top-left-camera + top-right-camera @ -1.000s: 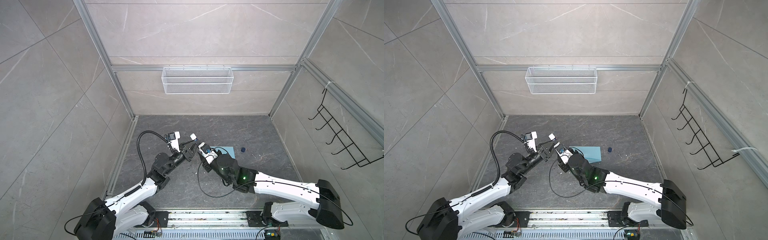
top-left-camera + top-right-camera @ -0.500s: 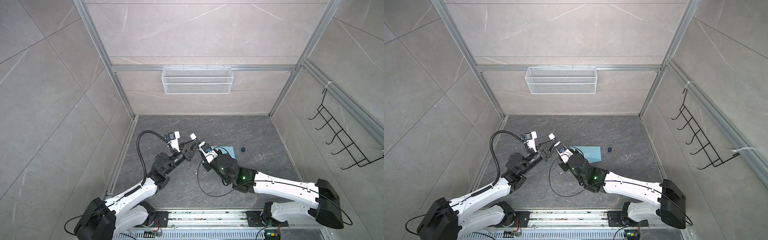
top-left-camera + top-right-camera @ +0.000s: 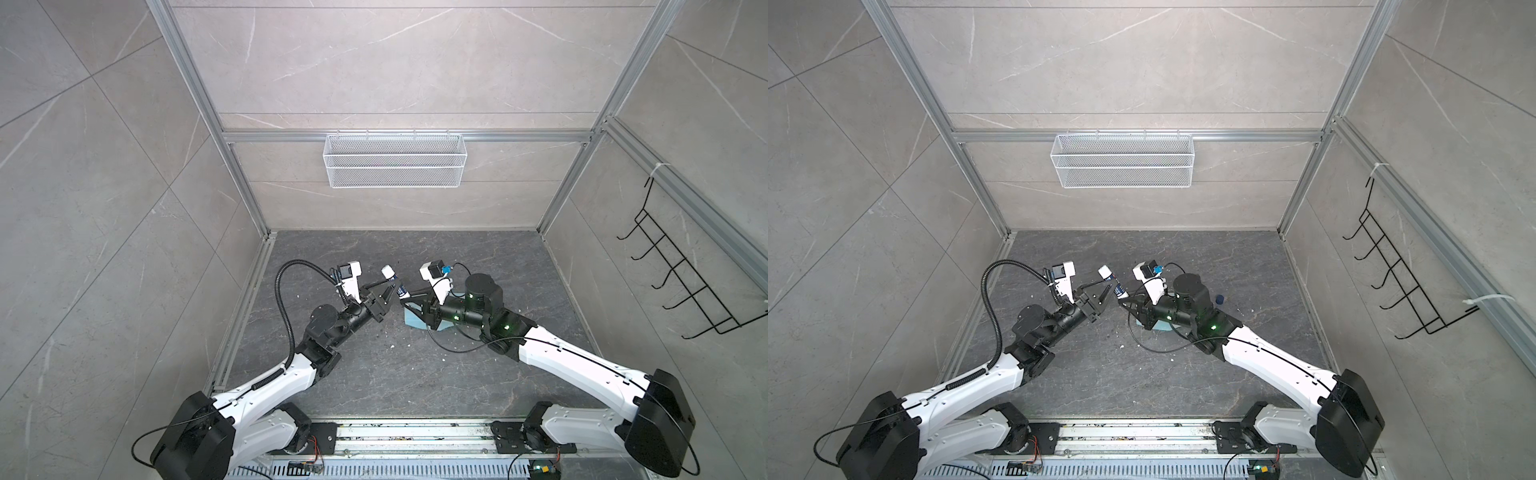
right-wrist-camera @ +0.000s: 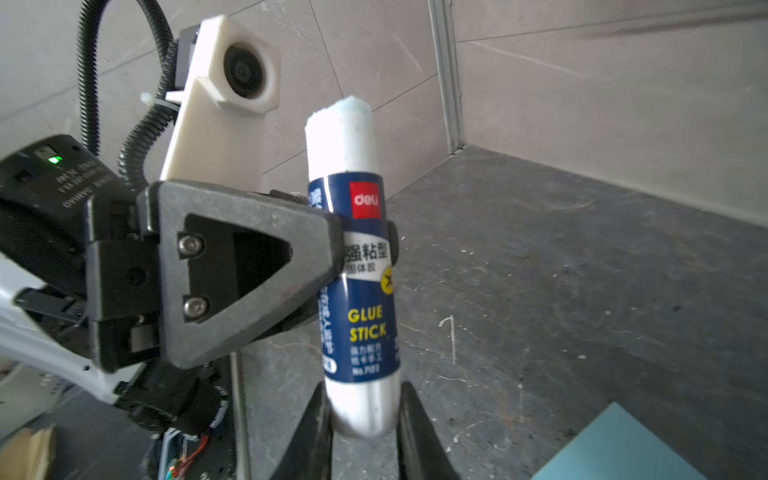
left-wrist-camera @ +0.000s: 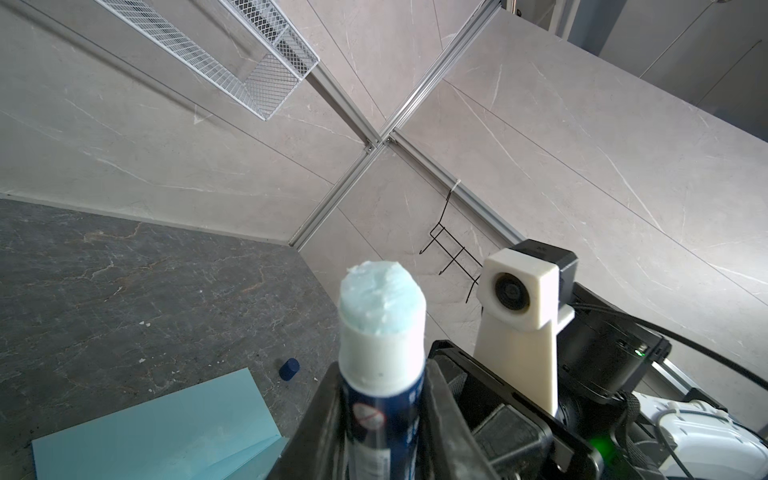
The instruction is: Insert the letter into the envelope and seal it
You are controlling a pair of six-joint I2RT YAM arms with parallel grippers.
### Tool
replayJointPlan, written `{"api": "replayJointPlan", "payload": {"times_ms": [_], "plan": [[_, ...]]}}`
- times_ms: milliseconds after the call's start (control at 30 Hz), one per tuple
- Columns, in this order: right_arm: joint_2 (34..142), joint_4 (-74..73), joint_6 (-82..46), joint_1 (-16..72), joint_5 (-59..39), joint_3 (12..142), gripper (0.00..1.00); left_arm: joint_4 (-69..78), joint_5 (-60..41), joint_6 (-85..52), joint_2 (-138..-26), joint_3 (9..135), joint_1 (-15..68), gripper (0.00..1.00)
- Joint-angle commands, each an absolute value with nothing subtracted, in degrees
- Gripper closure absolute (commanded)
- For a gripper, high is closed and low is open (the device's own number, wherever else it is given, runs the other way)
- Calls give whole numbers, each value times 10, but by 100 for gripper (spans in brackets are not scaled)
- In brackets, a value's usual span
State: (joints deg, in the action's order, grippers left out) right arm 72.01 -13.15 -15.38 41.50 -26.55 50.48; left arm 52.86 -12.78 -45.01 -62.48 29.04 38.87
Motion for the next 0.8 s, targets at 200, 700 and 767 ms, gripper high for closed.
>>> {"api": "replayJointPlan", "payload": {"times_ms": [200, 700, 767], "plan": [[728, -168, -209, 397, -270, 516, 65, 543, -142, -450, -616, 307, 391, 100], [654, -312, -25, 497, 44, 395, 31, 334, -1, -704, -594, 351, 390, 100], [665, -351, -6, 512, 64, 383, 31, 314, -1, -733, -594, 356, 390, 100]]}}
